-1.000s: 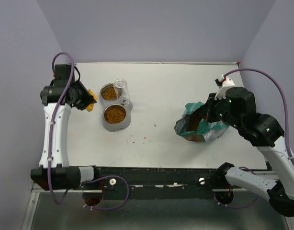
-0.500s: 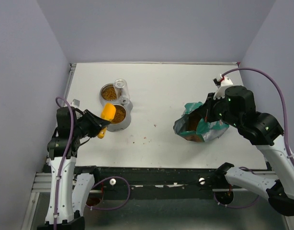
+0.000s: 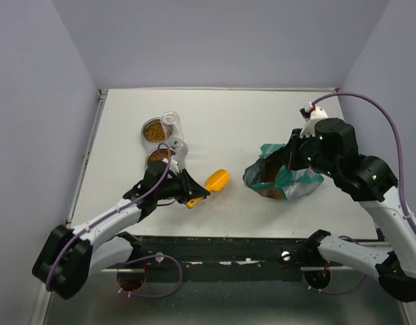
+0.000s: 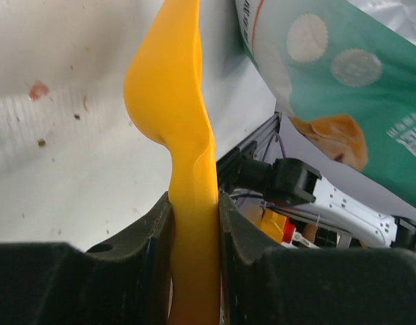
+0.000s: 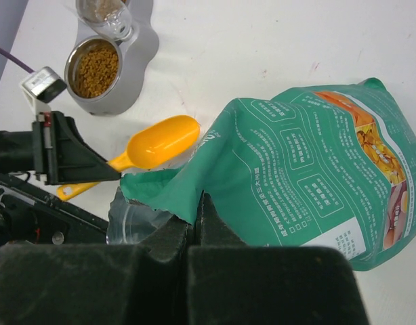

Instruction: Serve the pet food

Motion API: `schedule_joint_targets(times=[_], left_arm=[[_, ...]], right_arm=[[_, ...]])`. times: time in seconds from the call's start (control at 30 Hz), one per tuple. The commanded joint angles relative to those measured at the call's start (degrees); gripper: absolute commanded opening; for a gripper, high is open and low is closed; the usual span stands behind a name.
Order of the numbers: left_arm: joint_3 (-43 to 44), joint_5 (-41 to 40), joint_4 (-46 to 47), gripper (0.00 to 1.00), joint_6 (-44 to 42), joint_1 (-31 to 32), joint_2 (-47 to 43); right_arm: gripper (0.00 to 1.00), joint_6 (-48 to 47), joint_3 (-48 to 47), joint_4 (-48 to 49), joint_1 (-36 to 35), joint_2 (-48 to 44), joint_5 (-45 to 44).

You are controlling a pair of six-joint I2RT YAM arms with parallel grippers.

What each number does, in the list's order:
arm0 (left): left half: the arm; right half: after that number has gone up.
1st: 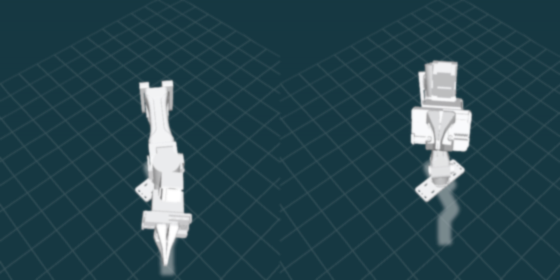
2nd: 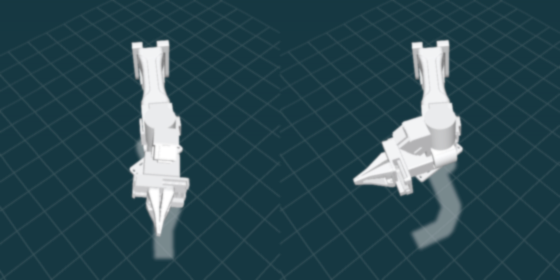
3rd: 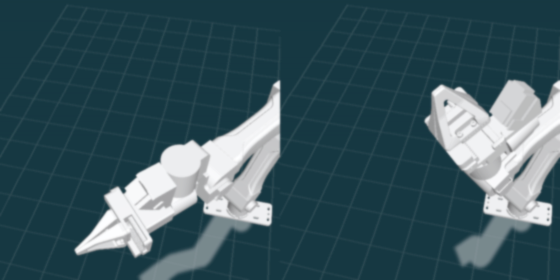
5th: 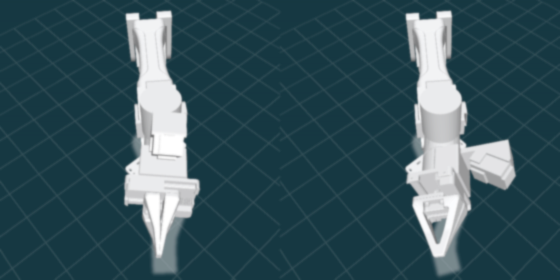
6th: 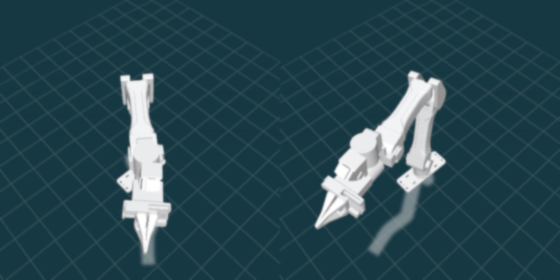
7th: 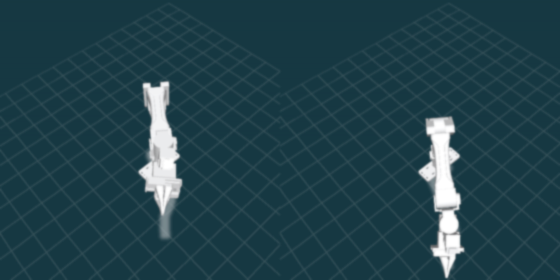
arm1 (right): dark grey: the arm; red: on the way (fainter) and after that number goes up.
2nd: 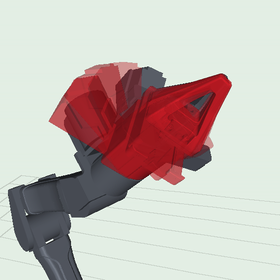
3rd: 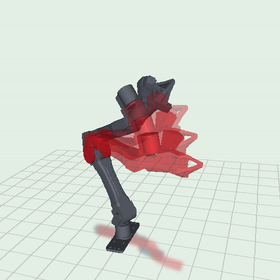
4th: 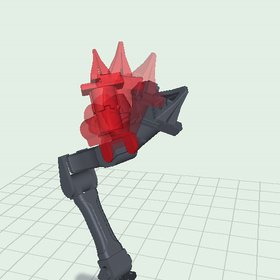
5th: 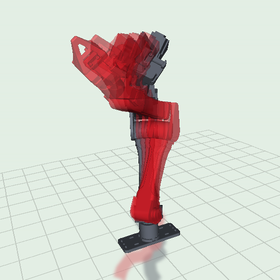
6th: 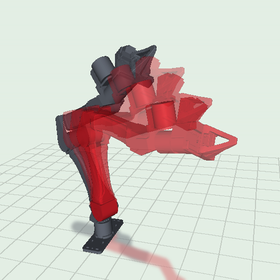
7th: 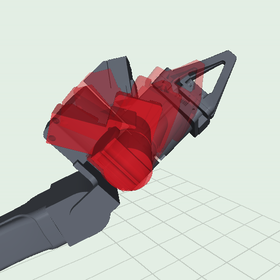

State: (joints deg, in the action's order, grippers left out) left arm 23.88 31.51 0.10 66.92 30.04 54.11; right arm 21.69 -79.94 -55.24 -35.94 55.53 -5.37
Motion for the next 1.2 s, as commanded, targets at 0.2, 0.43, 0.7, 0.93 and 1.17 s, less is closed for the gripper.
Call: schedule_joint_targets(times=[0.2,0.43,0.7,0.93,1.17], left_arm=[[5.21,2.06,25.31,0.0,-7.4,1.51,23.75],[3.89,4.18,19.78,0.08,-14.78,0.64,26.49],[9.08,8.57,14.14,0.26,-19.36,-0.95,34.75],[8.47,3.49,3.35,0.54,-27.79,-1.13,29.14],[11.35,0.58,-12.81,0.85,-32.55,-1.04,16.31]], right_arm=[[0.0,4.67,-4.7,5.23,-0.09,3.18,-7.72],[0.0,4.85,-3.64,3.92,-0.09,3.1,-11.68],[0.0,1.95,-4.34,0.67,-0.09,4.23,-12.82],[0.0,2.74,-4.97,-1.88,-0.09,5.65,-10.9],[0.0,2.48,-2.42,-0.48,-0.09,3.71,-8.52]])
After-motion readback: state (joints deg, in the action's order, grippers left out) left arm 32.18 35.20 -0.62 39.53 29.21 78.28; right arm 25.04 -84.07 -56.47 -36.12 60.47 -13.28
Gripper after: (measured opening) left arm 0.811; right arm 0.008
